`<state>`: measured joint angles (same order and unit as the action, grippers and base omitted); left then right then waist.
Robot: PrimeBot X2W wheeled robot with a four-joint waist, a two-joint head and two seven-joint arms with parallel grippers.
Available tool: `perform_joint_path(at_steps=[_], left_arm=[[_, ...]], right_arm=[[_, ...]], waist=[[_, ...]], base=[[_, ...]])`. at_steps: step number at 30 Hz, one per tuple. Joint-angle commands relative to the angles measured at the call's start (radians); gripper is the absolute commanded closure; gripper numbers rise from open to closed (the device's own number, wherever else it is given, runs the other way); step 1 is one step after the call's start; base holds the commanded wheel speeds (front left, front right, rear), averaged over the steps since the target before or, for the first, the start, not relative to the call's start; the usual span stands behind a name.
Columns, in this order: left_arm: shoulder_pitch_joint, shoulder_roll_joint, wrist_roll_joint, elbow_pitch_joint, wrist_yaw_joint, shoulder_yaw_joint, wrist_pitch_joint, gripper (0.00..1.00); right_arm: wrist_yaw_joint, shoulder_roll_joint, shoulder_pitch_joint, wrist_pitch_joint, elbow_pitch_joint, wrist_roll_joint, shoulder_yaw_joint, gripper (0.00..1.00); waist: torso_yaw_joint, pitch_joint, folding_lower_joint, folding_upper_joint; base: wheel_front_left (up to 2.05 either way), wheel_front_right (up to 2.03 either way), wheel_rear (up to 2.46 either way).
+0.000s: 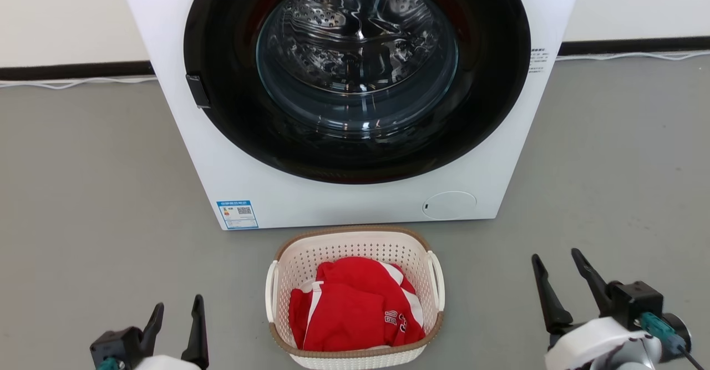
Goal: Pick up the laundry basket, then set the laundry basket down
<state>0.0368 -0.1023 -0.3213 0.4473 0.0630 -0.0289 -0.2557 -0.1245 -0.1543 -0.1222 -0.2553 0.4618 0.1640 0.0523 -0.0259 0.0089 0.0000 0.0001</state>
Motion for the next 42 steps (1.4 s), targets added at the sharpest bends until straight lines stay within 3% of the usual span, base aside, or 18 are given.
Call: perform_joint_path(at_steps=[1,12,13,24,29,42], left_arm=[[0.004,-0.006,0.017,-0.039,0.003,-0.041,-0.006,0.00],[-0.046,0.029,0.071,-0.126,0.010,-0.104,-0.006,0.00],[-0.059,0.037,0.068,-0.102,0.008,-0.073,0.000,1.00],[-0.067,0.049,-0.007,-0.061,0.011,-0.078,0.027,1.00],[-0.064,0.049,-0.051,-0.067,0.013,-0.076,0.037,1.00],[-0.049,0.050,-0.204,-0.085,0.020,-0.075,0.075,1.00]], right_arm=[[-0.006,-0.008,0.003,-0.006,-0.035,-0.011,0.006,0.00],[-0.006,0.004,0.061,-0.006,-0.069,-0.029,-0.031,0.00],[0.000,0.013,0.066,0.000,-0.039,-0.023,-0.050,1.00],[0.001,0.033,0.078,0.026,-0.009,0.060,-0.058,1.00],[0.000,0.036,0.078,0.036,-0.017,0.108,-0.060,1.00],[0.000,0.044,0.071,0.075,-0.043,0.272,-0.072,1.00]], waist=[[0.000,-0.008,0.0000,-0.0001],[-0.005,-0.026,0.0000,-0.0001],[-0.005,-0.026,0.0000,-0.0001],[-0.003,-0.028,0.0022,-0.0001],[-0.002,-0.026,0.0002,-0.0001],[0.001,-0.023,0.0000,-0.0001]], base=[[0.00,0.00,0.00],[0.00,0.00,0.00],[0.00,0.00,0.00],[0.00,0.00,0.00],[0.00,0.00,0.00],[0.00,0.00,0.00]])
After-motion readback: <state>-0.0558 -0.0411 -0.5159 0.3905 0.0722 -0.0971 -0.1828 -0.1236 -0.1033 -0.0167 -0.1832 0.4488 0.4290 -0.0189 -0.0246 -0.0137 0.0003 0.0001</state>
